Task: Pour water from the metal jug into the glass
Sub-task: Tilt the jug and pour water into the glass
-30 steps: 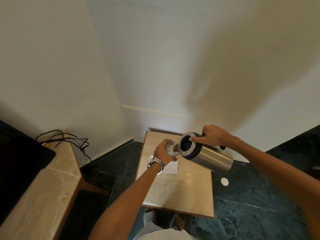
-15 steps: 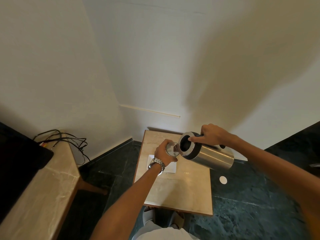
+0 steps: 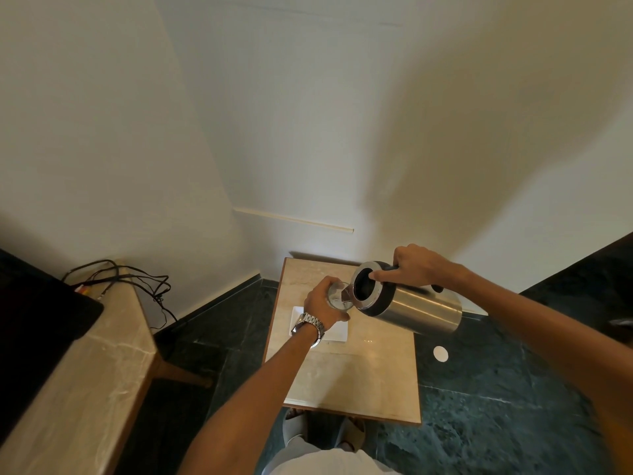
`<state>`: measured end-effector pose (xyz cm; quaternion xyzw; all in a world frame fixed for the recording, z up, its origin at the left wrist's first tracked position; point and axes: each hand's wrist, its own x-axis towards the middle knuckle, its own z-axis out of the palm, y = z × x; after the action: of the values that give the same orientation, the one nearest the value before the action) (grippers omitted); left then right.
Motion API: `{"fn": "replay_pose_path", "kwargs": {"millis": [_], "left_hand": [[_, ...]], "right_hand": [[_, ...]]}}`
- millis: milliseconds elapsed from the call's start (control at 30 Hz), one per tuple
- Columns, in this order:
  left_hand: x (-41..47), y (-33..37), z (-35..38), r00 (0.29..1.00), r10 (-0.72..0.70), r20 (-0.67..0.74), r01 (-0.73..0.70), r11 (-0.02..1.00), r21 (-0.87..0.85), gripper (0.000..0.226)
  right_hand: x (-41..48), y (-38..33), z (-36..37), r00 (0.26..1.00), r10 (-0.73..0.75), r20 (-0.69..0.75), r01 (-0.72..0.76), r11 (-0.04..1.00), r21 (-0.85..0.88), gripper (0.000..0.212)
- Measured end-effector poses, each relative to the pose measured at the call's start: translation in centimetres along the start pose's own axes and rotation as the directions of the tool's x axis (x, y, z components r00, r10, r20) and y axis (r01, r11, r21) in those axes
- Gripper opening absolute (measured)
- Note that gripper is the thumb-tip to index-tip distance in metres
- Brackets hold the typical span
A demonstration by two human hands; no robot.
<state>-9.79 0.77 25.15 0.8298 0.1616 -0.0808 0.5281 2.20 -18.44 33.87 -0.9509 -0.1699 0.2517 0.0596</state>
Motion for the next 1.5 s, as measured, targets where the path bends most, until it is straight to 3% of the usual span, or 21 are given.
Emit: {"fn": "replay_pose_path", "kwargs": {"millis": [1500], "left_hand": [[-1.2, -0.9, 0.3, 0.999, -0.013, 0.04, 0.013, 1.0, 0.011, 0.073]], "right_hand": [[-0.2, -0.5, 0.8, 0.999, -0.026, 0.028, 0.027, 0.999, -0.043, 0.057]]}}
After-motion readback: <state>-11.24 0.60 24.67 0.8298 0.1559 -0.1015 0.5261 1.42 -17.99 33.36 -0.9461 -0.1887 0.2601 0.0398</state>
